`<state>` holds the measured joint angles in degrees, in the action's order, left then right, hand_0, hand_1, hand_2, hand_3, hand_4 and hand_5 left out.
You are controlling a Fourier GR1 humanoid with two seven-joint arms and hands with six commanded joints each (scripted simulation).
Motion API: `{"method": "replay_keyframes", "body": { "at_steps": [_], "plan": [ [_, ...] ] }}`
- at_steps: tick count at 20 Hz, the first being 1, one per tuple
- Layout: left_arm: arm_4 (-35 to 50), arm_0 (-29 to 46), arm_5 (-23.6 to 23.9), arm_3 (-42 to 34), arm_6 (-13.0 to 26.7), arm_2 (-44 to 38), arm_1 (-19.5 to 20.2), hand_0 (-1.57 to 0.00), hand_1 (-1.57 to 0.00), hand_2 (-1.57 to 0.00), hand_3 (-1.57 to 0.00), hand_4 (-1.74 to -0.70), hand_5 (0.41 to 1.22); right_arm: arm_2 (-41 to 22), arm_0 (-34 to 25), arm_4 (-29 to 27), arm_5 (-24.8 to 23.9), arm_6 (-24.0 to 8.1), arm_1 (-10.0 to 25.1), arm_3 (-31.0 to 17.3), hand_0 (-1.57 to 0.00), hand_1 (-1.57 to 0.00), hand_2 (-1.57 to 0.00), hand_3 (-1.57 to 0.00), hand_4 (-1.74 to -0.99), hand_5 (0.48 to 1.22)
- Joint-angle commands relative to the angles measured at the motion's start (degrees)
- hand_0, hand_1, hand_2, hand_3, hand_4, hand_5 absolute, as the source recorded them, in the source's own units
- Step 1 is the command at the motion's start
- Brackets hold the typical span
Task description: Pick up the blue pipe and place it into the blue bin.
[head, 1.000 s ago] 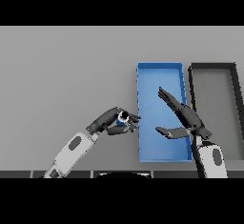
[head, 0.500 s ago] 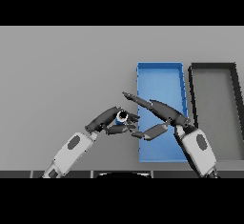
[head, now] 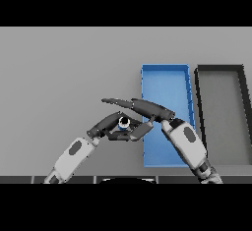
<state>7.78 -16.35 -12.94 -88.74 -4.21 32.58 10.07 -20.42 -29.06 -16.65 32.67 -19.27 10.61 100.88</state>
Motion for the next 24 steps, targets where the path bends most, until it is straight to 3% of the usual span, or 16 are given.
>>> {"method": "replay_keyframes", "body": {
  "at_steps": [1, 2, 3, 4, 5, 7, 8, 10, 13, 17, 18, 19, 21, 23, 24],
  "plan": [
    [-2.3, -0.8, 0.7, 0.6, 0.1, 0.3, 0.4, -1.39, -1.33, -1.32, -1.29, -1.74, 1.221, -0.1, -1.9, -0.2, 0.2, -0.8, -0.7, -1.1, -0.18, -0.22, -0.24, -0.16, -1.294, 0.509],
    [-4.0, -1.7, 0.0, 0.3, 3.4, 1.3, 2.0, -1.18, -1.08, -1.06, -1.03, -1.68, 1.221, -0.8, -2.5, 0.3, 0.6, -1.0, -1.6, -2.2, -0.35, -0.38, -0.38, -0.30, -1.335, 0.507],
    [-4.3, -2.4, -1.3, -0.3, 6.9, 1.6, 3.2, -0.99, -0.88, -0.85, -0.82, -1.55, 1.221, -1.2, -2.9, 0.1, 1.2, -1.3, -1.9, -2.5, -0.53, -0.53, -0.53, -0.44, -1.362, 0.508],
    [-5.3, -1.7, -1.3, -0.6, 7.8, 2.0, 3.2, -0.82, -0.71, -0.68, -0.66, -1.48, 1.221, -1.4, -3.1, 0.6, 1.8, -0.9, -1.9, -2.8, -0.72, -0.70, -0.74, -0.63, -1.430, 0.522],
    [-5.3, -1.8, -0.8, -0.2, 7.1, 1.0, 2.3, -0.78, -0.71, -0.69, -0.58, -1.53, 1.221, -1.1, -4.2, -0.5, 1.9, -0.6, -2.4, -3.8, -0.89, -0.87, -0.91, -0.77, -1.486, 0.550],
    [-5.6, -1.3, 0.4, 0.2, 7.2, 0.2, 0.2, -1.06, -1.02, -0.97, -0.94, -1.61, 1.221, -1.7, -4.2, -4.7, 2.6, 0.6, -2.7, -4.7, -1.13, -1.12, -1.14, -0.96, -1.562, 0.666],
    [-5.3, -1.2, -0.2, 0.1, 6.3, -0.6, 0.0, -1.16, -1.13, -1.05, -1.07, -1.63, 1.221, -2.3, -4.4, -6.2, 1.7, -0.1, -3.0, -4.5, -1.22, -1.21, -1.23, -1.08, -1.526, 0.728],
    [-5.2, 0.9, -1.1, -0.9, 6.3, -1.6, -1.5, -1.31, -1.29, -1.19, -1.25, -1.67, 1.221, -2.9, -3.5, -7.9, 1.5, 3.4, -2.1, -4.8, -1.35, -1.34, -1.35, -1.26, -1.469, 0.905],
    [-4.7, 1.1, -2.3, -0.3, 5.9, -3.4, -3.1, -1.44, -1.43, -1.35, -1.41, -1.71, 1.221, -5.0, -3.5, -2.4, 0.0, 11.8, 0.2, -4.0, -1.46, -1.45, -1.46, -1.41, -1.447, 1.059],
    [-4.1, 2.0, -3.2, -1.0, 6.8, -4.2, -3.9, -1.52, -1.51, -1.39, -1.50, -1.73, 1.221, -6.8, -5.6, -6.3, -2.9, 11.3, 1.9, -4.7, -1.52, -1.52, -1.53, -1.51, -1.475, 1.155],
    [-5.3, 2.2, -3.1, -1.6, 7.0, -4.1, -3.6, -1.43, -1.35, -1.22, -1.33, -1.65, 1.221, -6.7, -6.0, -7.5, -3.8, 11.8, 2.4, -5.2, -1.53, -1.53, -1.53, -1.52, -1.480, 1.168],
    [-7.3, 1.4, -3.9, -1.2, 5.8, -4.1, -2.3, -1.16, -1.08, -0.98, -1.07, -1.54, 1.221, -7.6, -5.8, -9.1, -4.8, 10.7, 2.3, -4.7, -1.54, -1.54, -1.54, -1.53, -1.483, 1.179],
    [-10.5, 0.6, -7.0, -0.7, 4.6, -4.0, -0.7, -0.74, -0.69, -0.62, -0.68, -1.31, 1.221, -8.4, -6.1, -9.4, -5.9, 11.0, 3.3, -4.7, -1.55, -1.55, -1.55, -1.54, -1.488, 1.194],
    [-14.0, 0.0, -8.2, 0.3, 2.7, -3.7, -1.4, -0.47, -0.44, -0.40, -0.44, -1.14, 1.187, -9.4, -6.5, -9.4, -6.8, 10.3, 4.0, -3.7, -1.56, -1.56, -1.56, -1.55, -1.491, 1.204],
    [-15.1, 0.6, -8.7, 0.1, 1.8, -3.9, -1.3, -0.38, -0.35, -0.32, -0.35, -1.09, 1.113, -9.6, -6.4, -9.6, -7.1, 10.6, 4.7, -3.8, -1.56, -1.56, -1.56, -1.56, -1.492, 1.207]
  ]
}}
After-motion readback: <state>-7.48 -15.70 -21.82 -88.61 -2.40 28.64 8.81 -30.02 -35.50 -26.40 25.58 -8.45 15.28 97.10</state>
